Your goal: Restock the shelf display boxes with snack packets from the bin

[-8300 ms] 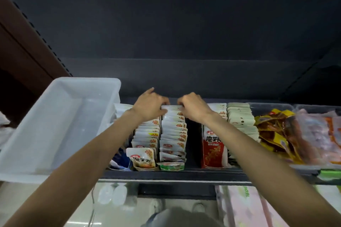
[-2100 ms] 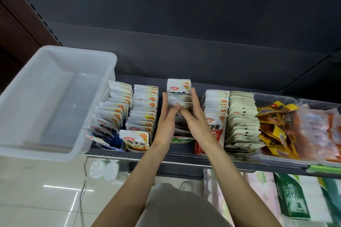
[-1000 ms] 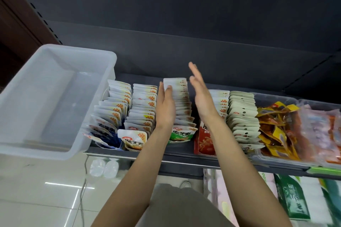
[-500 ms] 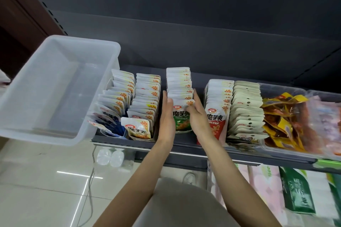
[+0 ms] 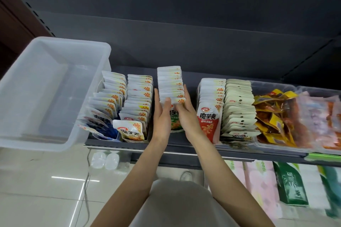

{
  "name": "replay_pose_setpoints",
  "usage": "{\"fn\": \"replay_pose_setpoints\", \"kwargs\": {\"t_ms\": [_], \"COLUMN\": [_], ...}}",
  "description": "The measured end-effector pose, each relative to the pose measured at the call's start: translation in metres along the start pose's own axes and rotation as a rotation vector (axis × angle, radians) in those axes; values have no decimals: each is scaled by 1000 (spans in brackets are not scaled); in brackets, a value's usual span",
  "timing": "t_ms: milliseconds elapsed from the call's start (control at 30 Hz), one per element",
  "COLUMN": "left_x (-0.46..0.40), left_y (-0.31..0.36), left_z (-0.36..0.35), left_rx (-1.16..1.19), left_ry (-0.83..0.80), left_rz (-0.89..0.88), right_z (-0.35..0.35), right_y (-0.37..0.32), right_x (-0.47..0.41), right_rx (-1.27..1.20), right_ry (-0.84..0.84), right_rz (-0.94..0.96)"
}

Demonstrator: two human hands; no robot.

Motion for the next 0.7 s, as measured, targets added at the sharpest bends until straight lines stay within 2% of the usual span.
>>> {"fn": "replay_pose_setpoints", "kwargs": {"t_ms": [133, 367, 600, 700], "left_x": [-1, -3, -6, -10], "left_y": [-3, -4, -3, -3], "left_z": [4, 3, 10, 6], "left_rx": [-9, -188, -14, 24], "left_ry": [-40, -68, -85, -142], "left_rz": [-25, -78, -23, 3], "right_z": [0, 2, 5, 3], "right_y": [6, 14, 9, 11], "right_x": [15, 10, 24, 25], "right_rx": [83, 315, 97, 121], "right_ry": [17, 136, 95, 110], "right_rz": [43, 90, 62, 94]}}
Point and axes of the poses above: each hand's wrist, its own x-axis away from the middle knuckle, its own z-axis out of the back of the hand, y = z × x, the point moved 3 cm from there along -x, towards the middle knuckle, and after that the axes turned 4 degrees about -y, right-handed, at the moved point
